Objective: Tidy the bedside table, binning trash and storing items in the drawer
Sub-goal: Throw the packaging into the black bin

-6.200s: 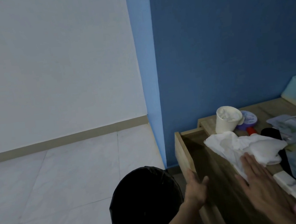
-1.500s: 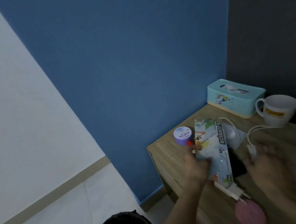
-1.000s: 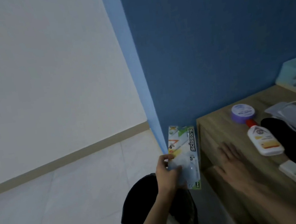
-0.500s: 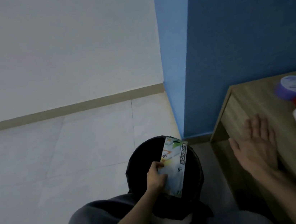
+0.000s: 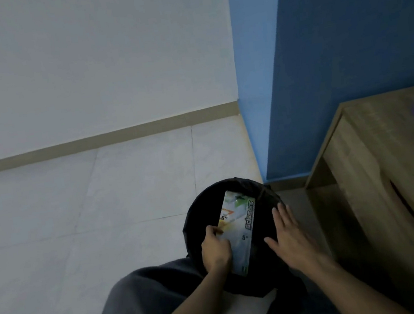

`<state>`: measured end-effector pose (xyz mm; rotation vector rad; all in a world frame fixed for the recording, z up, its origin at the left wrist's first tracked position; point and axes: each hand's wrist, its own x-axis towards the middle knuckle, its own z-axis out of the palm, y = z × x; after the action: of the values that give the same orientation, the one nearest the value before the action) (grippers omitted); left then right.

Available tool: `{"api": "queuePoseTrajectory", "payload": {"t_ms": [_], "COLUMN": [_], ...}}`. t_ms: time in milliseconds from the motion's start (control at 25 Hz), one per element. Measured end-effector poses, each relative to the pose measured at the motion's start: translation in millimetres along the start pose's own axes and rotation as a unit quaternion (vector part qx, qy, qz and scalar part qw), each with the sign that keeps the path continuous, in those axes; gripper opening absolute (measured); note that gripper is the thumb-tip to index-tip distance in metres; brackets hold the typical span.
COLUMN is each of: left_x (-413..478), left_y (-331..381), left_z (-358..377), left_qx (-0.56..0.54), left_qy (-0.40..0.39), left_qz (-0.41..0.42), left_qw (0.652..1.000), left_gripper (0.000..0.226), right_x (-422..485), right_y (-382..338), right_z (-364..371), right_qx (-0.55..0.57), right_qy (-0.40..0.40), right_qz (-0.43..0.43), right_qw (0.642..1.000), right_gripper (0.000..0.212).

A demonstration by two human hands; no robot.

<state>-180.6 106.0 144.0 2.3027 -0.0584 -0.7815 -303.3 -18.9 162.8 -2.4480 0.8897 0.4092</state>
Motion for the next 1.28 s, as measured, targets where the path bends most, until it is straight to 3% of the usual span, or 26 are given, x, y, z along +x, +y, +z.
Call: {"api": "queuePoseTrajectory", "payload": {"t_ms": [200,480,600,680,720,800,840,920,1000,1040,1120,1200,1280], "left_x": [6.9,26.0,19.8,6.6,1.0,-8.1,-6.8,-4.0,3.6,5.8,15.9,25.1,38.0], "left_y": [-9.2,-13.8,-9.5,-10.2,-14.3,-26.7,-33.6,-51.3,-79.9,-81.4,-80.0,-71.2,-54.5], "left_z": [-3.5,-0.2,-1.9,-6.2,-8.9,-12.2,-15.4,-21.6,-18.3,-20.1,-14.1,-17.4,-24.0], "left_qx": [0.064,-0.003,0.027,0.12,0.195,0.321,0.361,0.437,0.519,0.533,0.506,0.488,0.486], "left_qy": [-0.028,-0.123,-0.074,-0.007,-0.002,-0.117,-0.207,-0.33,-0.262,-0.242,-0.169,-0.177,-0.161], "left_qz": [-0.022,-0.06,-0.013,0.05,0.09,0.178,0.212,0.288,0.381,0.33,0.316,0.322,0.332], "left_qw": [0.997,0.991,0.997,0.991,0.977,0.923,0.884,0.785,0.719,0.741,0.784,0.792,0.792], "left_gripper": [0.028,0.036,0.035,0.041,0.049,0.08,0.092,0.089,0.08,0.086,0.091,0.077,0.075], "right_x": [9.0,17.8,13.6,9.8,8.8,8.6,10.7,16.4,21.8,26.2,36.2,48.9,60.6], "right_y": [10.4,9.4,9.4,9.8,9.2,7.7,7.0,4.8,2.0,-2.3,-10.4,-23.2,-37.6], "right_z": [21.0,24.3,18.6,17.8,16.9,12.9,11.9,11.0,15.8,22.1,40.4,56.1,51.9], "right_qx": [0.017,0.029,0.052,0.064,0.067,0.059,0.049,0.027,-0.02,-0.082,-0.153,-0.185,-0.192], "right_qy": [-0.082,-0.068,-0.062,-0.06,-0.061,-0.062,-0.062,-0.062,-0.031,-0.021,-0.051,-0.056,-0.044], "right_qz": [0.05,0.055,0.054,0.049,0.046,0.044,0.04,0.036,-0.017,-0.071,-0.136,-0.145,-0.175], "right_qw": [0.995,0.996,0.995,0.995,0.995,0.995,0.996,0.997,0.999,0.994,0.978,0.97,0.965], "right_gripper": [0.089,0.089,0.084,0.084,0.084,0.086,0.087,0.09,0.094,0.096,0.102,0.102,0.115]}}
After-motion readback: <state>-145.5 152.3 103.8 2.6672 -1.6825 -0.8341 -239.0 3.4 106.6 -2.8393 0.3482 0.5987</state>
